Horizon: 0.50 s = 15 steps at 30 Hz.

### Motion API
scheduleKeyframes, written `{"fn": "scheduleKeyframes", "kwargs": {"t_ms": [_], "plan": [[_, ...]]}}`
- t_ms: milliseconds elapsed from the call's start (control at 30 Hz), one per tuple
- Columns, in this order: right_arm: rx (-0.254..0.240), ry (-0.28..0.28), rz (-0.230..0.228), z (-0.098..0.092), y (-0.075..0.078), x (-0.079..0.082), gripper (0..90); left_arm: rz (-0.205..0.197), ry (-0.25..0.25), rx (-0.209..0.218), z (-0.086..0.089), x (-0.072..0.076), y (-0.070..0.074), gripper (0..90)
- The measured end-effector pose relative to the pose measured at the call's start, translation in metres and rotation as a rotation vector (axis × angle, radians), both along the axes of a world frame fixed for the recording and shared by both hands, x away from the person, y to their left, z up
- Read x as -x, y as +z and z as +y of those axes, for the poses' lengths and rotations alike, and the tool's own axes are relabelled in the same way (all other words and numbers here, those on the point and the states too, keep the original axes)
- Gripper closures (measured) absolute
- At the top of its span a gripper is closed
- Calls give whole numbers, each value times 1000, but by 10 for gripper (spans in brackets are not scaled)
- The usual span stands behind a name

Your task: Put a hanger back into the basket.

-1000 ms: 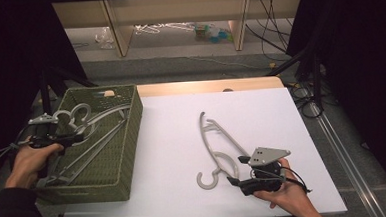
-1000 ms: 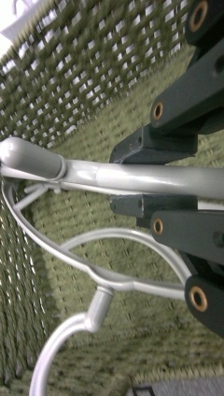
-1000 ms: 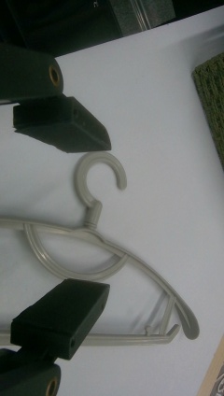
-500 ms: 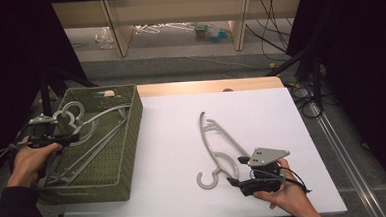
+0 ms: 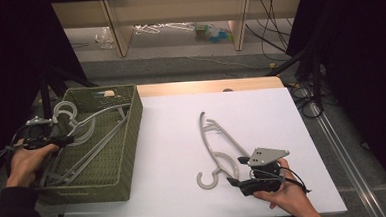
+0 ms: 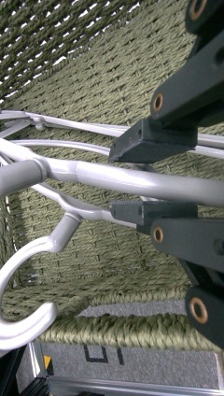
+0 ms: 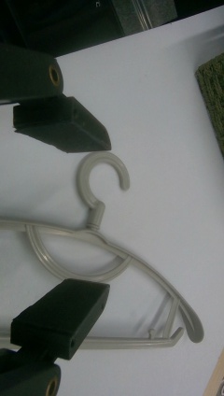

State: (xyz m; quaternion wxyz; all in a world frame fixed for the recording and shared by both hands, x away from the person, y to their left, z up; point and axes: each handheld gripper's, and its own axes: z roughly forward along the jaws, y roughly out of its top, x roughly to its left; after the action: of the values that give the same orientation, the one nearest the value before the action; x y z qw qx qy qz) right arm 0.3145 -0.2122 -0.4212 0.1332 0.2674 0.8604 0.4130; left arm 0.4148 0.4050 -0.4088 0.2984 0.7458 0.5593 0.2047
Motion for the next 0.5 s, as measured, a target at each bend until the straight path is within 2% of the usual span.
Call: {"fn": "scheduleKeyframes", "kwargs": {"t_ms": [100,200,233,333,400,500], "plan": [[1,-2,0,0,0,0,271,6,17,-46,-2,-1,-1,681],[2,-1,4,1,0,0,271,21,29,-66,-2,-3,-5,665],[2,1,2,0,0,-1,271,9,32,-55,-2,-3,-7,663],[-1,-3,5,0,-1,0,271,43,53,-62,-3,-3,-8,646],[-1,-1,4,0,-1,-1,271,47,70,-63,-1,-2,-7,590],[-1,-2,4,0,-1,-1,271,22,85,-52,-2,0,-4,538]]}}
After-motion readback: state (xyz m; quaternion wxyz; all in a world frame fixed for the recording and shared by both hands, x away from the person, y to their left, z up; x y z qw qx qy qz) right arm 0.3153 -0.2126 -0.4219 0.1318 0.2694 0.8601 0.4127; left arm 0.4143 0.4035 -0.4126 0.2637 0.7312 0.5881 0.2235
